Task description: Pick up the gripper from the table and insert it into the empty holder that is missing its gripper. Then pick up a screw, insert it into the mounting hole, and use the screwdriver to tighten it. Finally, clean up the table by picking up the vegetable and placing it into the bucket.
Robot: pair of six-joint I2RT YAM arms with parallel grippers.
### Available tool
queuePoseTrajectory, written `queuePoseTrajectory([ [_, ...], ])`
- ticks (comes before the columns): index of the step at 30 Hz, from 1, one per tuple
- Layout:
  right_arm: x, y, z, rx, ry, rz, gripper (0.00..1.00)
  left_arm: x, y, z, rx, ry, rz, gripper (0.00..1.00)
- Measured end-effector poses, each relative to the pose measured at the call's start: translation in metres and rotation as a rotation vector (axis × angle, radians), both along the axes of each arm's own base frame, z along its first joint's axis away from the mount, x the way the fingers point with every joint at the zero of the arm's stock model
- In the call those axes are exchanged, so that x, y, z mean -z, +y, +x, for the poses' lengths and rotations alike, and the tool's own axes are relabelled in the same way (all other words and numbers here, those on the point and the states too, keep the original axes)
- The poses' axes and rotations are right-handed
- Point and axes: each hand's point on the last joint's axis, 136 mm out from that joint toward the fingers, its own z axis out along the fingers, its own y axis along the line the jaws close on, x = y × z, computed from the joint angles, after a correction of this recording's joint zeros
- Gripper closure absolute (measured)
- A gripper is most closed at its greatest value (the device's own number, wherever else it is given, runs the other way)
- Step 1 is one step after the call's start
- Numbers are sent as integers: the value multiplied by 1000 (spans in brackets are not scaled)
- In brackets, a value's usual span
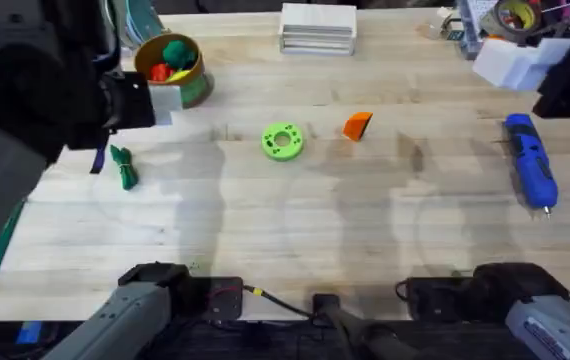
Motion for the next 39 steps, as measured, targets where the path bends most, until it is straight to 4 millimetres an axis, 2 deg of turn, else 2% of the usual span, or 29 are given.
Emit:
queuePoseTrajectory([
  [5,3,0,5,0,9,0,10,19,9,-1,-92,50,-42,9],
  [11,3,0,5,0,10,0,10,38,58,-7,-387,15,-161,9],
  [14,3,0,5,0,10,0,10,60,75,-9,-478,48,-235,9],
  [18,3,0,5,0,10,0,10,93,85,-11,-545,121,-343,8],
  [22,3,0,5,0,10,0,10,114,86,-12,-571,167,-417,18],
  [23,3,0,5,0,10,0,10,117,85,-12,-575,176,-428,86],
  [27,3,0,5,0,10,0,10,125,81,-11,-569,197,-458,720],
  [28,3,0,5,0,10,0,9,125,81,-11,-568,196,-461,864],
  [29,3,0,5,0,10,0,9,125,80,-10,-564,195,-462,965],
  [30,3,0,5,0,10,0,10,125,80,-10,-562,195,-463,938],
  [35,3,0,5,0,10,0,10,126,75,-14,-562,215,-483,169],
  [36,3,0,5,0,10,0,10,127,73,-15,-568,219,-494,45],
  [37,3,0,5,0,10,0,10,127,72,-15,-568,222,-504,86],
  [39,3,0,5,0,10,0,10,128,68,-16,-565,231,-518,380],
])
